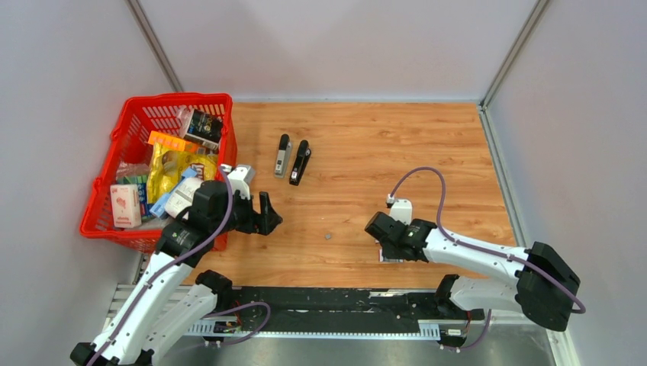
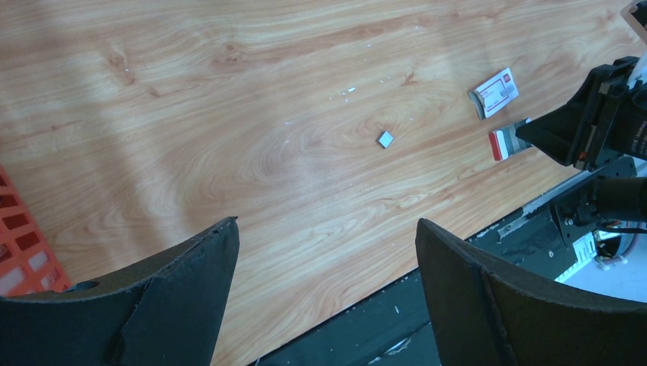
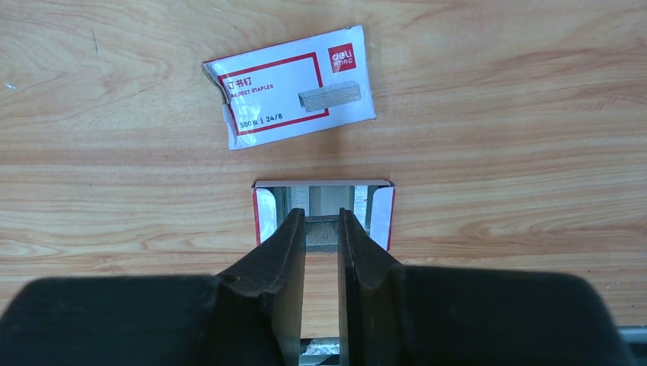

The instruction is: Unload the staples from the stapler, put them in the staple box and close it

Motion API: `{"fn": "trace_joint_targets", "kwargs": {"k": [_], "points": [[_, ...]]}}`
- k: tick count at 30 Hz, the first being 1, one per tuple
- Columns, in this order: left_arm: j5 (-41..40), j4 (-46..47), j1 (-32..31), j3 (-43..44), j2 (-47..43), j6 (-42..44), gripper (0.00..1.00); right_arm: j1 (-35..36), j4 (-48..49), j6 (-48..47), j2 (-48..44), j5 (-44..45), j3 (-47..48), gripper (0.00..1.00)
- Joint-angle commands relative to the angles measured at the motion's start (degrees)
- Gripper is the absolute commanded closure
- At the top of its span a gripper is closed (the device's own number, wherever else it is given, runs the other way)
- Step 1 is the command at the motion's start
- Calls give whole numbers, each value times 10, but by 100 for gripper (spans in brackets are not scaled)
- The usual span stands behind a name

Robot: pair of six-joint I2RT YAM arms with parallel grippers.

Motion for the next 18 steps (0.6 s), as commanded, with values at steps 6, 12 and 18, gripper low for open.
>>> {"fn": "trace_joint_targets", "kwargs": {"k": [6,12,18], "points": [[7,13,2,-1,-6,4,7,-5,31,20,-1,25,-23,85],[7,13,2,-2,-6,2,7,-7,35,20,-1,24,-25,83],[8,14,2,-2,-6,2,7,-6,40,20,2,21,-26,83]]}}
